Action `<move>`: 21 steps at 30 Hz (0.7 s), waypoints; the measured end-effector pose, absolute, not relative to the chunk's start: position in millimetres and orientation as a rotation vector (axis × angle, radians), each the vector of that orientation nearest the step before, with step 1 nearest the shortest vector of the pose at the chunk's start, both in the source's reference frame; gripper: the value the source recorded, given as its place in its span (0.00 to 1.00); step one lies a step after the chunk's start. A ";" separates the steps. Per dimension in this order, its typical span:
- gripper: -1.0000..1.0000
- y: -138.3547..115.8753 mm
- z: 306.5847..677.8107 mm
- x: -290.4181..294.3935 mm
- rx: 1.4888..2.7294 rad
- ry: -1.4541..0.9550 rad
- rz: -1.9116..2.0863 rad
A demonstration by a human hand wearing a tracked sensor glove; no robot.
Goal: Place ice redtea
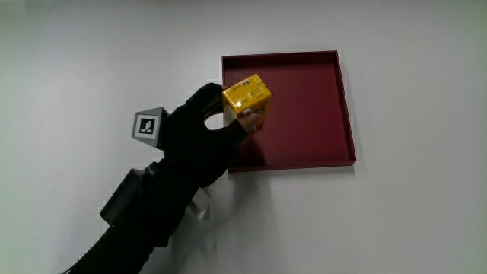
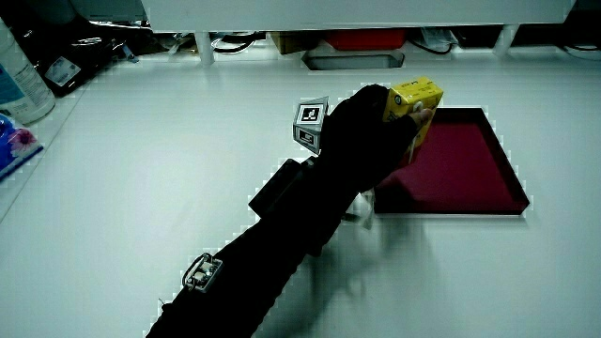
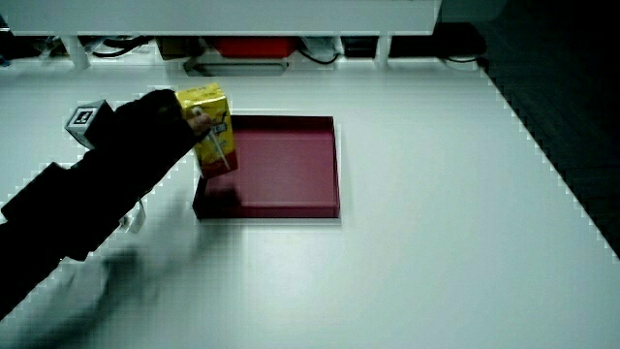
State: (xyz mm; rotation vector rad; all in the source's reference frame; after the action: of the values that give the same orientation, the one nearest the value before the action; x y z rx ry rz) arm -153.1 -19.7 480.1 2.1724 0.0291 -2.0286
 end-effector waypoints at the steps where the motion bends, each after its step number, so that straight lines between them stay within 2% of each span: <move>1: 0.50 -19.0 481.1 -150.7 2.158 0.033 -2.027; 17: 0.50 -5.8 517.6 -138.2 2.108 0.055 -1.969; 19: 0.50 -3.8 519.9 -138.0 2.058 0.035 -2.004; 21: 0.50 -3.9 521.9 -139.5 2.076 0.034 -1.986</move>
State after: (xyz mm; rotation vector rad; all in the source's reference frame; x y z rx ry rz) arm -139.5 -3.9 521.9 2.0760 0.0335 -1.9858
